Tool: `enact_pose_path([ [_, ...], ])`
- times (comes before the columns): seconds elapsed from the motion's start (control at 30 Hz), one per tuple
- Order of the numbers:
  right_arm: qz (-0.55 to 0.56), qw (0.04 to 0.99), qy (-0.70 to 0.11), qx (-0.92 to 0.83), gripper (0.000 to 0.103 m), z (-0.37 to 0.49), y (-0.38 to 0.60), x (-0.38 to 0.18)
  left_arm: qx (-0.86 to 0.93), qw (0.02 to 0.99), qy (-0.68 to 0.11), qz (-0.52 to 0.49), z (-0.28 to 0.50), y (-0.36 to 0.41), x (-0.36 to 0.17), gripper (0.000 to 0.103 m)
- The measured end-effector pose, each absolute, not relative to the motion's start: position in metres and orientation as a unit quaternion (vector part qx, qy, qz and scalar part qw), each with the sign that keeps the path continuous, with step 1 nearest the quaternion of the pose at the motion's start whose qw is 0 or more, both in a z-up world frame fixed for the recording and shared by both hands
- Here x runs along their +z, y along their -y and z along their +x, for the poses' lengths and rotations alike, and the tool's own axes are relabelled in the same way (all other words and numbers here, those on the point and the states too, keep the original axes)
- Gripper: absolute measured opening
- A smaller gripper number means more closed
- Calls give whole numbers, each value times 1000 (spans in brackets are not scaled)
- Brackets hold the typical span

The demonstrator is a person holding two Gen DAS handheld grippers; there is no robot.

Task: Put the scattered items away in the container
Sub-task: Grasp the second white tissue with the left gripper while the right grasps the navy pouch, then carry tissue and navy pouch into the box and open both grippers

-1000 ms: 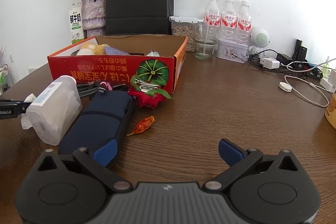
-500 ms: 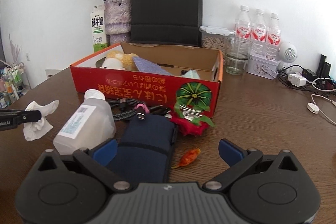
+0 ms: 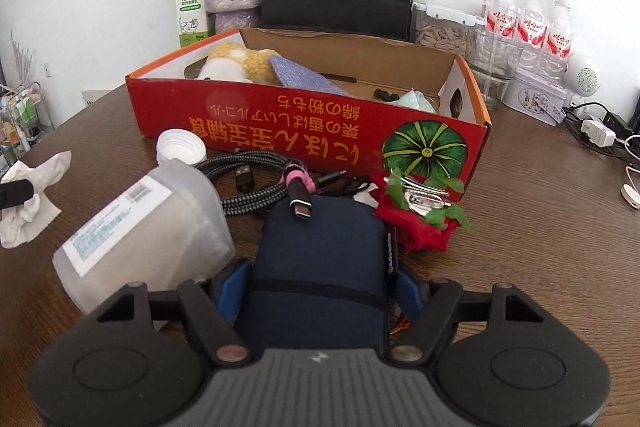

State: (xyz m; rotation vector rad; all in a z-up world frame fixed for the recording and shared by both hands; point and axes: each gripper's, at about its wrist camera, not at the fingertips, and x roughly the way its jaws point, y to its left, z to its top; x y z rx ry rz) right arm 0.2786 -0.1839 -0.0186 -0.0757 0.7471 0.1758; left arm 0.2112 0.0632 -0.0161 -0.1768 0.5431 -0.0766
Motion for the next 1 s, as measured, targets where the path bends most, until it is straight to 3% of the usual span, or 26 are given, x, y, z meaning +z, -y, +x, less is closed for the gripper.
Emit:
enact_pose_path([
  [0.23,-36,931,-353,85,62,268,185,-12,-55,957,-266,-98,212,-64,-19,15],
  [0.63,-10,948,-308,79,61,233,205,16,-70,961,-249,-101,209,-57,-5,15],
  [1.0,8,970,-229,86,61,244,212,61,-113,974,-181,-74,227,-12,54,16],
])
